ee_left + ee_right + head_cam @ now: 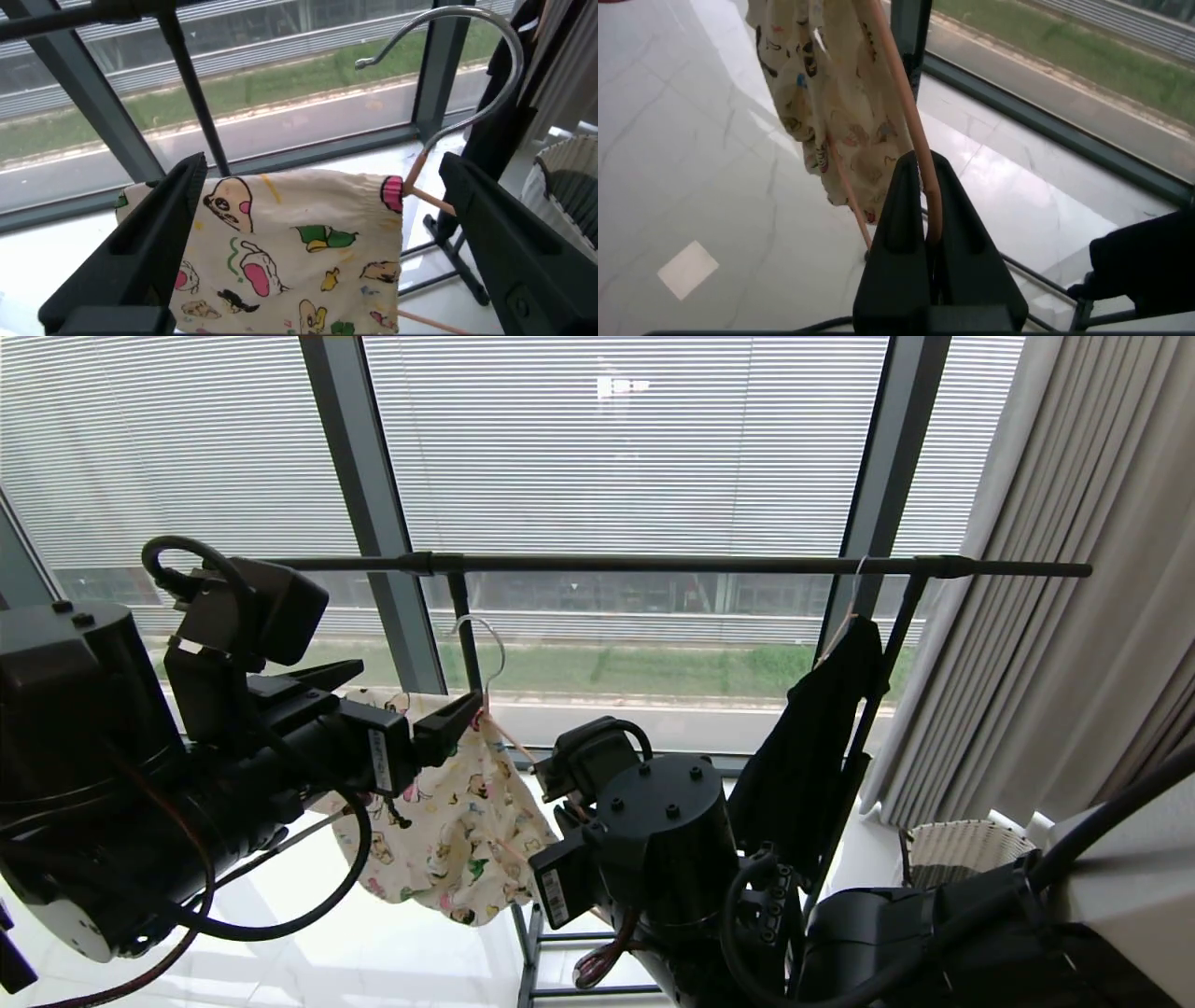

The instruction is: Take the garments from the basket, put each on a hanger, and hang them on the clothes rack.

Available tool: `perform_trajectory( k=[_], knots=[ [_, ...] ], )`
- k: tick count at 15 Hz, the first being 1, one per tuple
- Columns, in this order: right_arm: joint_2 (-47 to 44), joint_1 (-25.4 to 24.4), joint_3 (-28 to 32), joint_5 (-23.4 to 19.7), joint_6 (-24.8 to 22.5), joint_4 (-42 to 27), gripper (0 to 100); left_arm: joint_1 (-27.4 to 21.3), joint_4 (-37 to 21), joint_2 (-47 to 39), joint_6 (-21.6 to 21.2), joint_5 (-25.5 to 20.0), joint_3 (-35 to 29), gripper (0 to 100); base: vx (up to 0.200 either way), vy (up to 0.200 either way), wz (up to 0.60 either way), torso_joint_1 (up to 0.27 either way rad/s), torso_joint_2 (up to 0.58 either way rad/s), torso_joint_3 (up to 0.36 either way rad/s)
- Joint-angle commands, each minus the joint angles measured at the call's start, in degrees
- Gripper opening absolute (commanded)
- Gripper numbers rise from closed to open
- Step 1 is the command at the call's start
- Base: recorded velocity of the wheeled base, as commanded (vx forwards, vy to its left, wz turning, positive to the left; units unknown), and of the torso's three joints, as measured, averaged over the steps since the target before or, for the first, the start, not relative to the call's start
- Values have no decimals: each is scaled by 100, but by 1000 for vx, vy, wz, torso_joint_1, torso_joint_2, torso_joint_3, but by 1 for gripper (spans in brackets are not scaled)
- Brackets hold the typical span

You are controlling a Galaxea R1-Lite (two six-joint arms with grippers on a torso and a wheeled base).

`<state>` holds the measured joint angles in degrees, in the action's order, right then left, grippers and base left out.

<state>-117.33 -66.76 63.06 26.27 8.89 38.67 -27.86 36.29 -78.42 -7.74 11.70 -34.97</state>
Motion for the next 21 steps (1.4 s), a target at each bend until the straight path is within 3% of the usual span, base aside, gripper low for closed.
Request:
perform_trajectory(
  k=[1,3,5,7,9,10,12,16,21],
  knots=[
    [88,31,-48,27,-10,-8,0,193,1,11,-8,-1,79,100,0,0,0,0,0,0],
    [246,145,-277,98,-106,-8,0,659,1,284,-175,-195,430,100,0,0,0,0,0,0],
    [668,277,-910,-69,-423,0,0,1283,1,609,-430,-1539,887,100,0,0,0,0,0,0],
    [1160,277,-1481,-509,-511,9,0,1792,27,644,-1063,-2893,1177,100,0,0,0,0,0,0],
    [1573,286,-2070,-755,-669,27,0,1977,27,635,-1660,-4378,1344,100,0,0,0,0,0,0],
    [1723,277,-2334,-825,-695,79,0,1977,18,626,-1907,-4774,1423,100,0,0,0,0,0,0],
    [1942,242,-2729,-966,-783,238,0,1828,1,530,-2214,-4958,1485,100,0,0,0,0,0,0],
    [2417,137,-3652,-1300,-1319,580,0,659,-26,345,-2346,-4967,1661,100,0,0,0,0,0,0],
    [2558,-101,-3731,-1353,-1469,580,0,421,-34,-94,-2425,-4958,1810,100,0,0,0,0,0,0]
  ],
)
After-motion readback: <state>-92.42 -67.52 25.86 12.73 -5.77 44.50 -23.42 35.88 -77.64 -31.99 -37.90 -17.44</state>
